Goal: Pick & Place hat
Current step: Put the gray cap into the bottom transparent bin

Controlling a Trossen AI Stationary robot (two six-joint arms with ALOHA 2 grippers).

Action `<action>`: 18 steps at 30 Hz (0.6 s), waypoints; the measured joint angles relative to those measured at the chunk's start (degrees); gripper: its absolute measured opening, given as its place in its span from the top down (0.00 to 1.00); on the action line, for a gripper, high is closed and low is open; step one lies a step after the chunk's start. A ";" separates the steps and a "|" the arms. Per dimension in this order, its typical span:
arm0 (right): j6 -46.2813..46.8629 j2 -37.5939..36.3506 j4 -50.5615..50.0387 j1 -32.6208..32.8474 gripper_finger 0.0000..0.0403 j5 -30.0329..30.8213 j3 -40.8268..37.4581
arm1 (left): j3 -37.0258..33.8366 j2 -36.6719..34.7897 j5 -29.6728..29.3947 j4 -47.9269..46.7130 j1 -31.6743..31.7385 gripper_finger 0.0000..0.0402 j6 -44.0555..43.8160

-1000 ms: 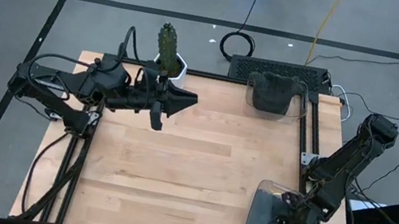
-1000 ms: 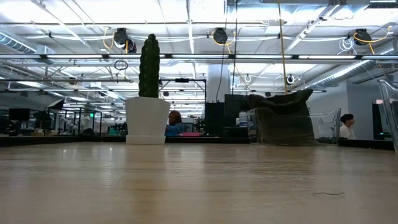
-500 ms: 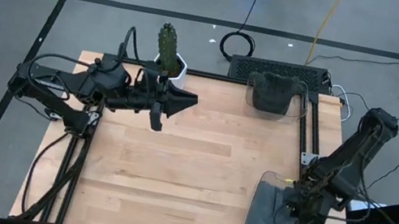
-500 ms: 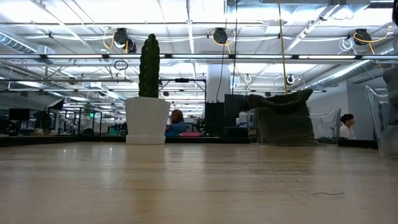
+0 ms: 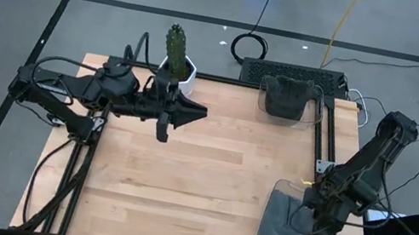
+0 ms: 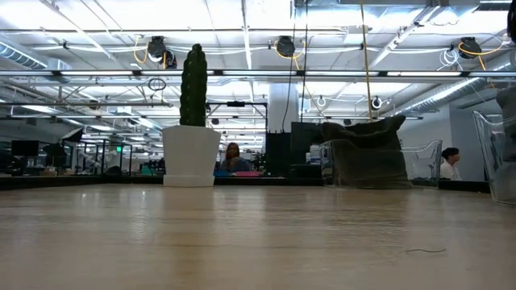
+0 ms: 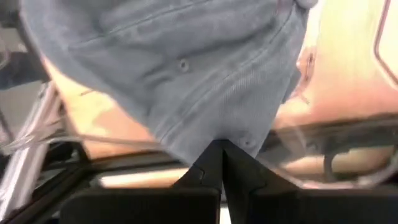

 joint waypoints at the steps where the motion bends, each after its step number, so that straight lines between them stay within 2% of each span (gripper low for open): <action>1: -0.35 0.26 0.10 -0.06 1.00 0.59 -0.60 | 0.00 0.00 -0.02 -0.91 0.00 0.81 -0.28; 7: -0.62 1.85 1.59 -0.06 1.00 0.76 -5.04 | -0.02 0.00 -0.02 -3.22 0.00 0.81 -1.46; 12: 0.76 1.98 1.76 -0.16 1.00 6.33 -6.92 | -0.02 0.00 -0.54 -3.69 0.00 0.81 -1.63; 18: 1.23 2.06 2.57 -0.80 1.00 8.43 -7.51 | -0.02 0.00 -1.50 -3.67 0.00 0.81 -1.54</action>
